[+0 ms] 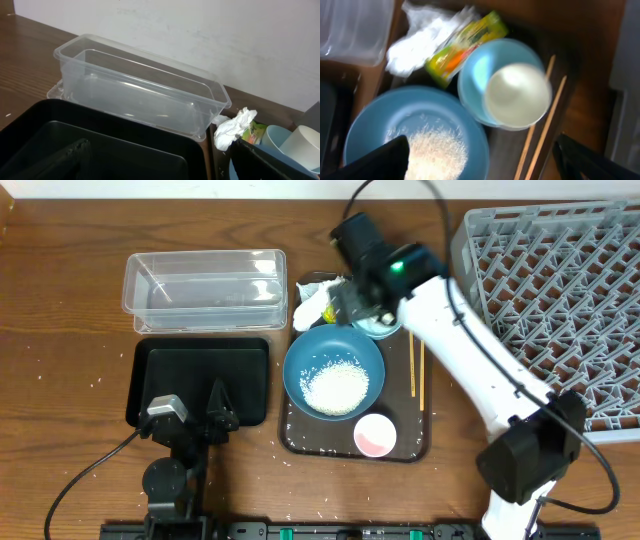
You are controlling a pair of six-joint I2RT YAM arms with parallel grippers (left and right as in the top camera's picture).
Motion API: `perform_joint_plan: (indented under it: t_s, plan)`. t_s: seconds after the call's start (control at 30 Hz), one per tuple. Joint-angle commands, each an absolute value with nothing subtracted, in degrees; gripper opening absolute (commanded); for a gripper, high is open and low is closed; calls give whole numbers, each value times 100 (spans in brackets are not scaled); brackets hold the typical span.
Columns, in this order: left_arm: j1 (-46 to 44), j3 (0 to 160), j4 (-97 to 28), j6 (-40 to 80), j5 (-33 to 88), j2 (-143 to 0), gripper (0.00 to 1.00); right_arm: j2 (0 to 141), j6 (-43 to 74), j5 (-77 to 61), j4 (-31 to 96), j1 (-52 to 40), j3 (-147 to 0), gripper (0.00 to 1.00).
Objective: Sort waste into correct bins and load items into the dishwasher rack
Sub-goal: 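Reach the right gripper to the white paper cup and grasp it, then carry the white cup right and place it in the dish rack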
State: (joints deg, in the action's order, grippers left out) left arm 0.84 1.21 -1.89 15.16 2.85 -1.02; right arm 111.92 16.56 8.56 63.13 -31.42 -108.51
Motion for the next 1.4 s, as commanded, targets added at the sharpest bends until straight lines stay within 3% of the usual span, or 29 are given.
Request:
perform_joint_plan:
  t_s: [0.0,0.1,0.2,0.37,0.73,0.8,1.0,1.37]
  plan:
    - [56,23,-386,1463,239,-104,91,11246,1708,482,6045,-2829,-10761,82]
    - [56,23,-386,1463,239,-104,91,11365,1710,165,5704,-2648,-10645,70]
    - [56,23,-386,1463,239,-104,91,11533,1710,102,5516,-2617,-10589,68]
    - [56,23,-386,1463,239,-104,91,11852,1710,211,5448,-2655,-10589,55]
    - [56,23,-386,1463,237,-104,91,12411,1717,296,5570,-2668,-10589,43]
    - [56,23,-386,1463,237,-104,91,12411,1717,296,5590,-2689,-10589,36]
    - [56,23,-386,1463,237,-104,91,12396,1717,296,5734,-2746,-10600,2]
    - [56,23,-386,1463,239,-104,91,11349,1710,283,6134,-2401,-10886,1]
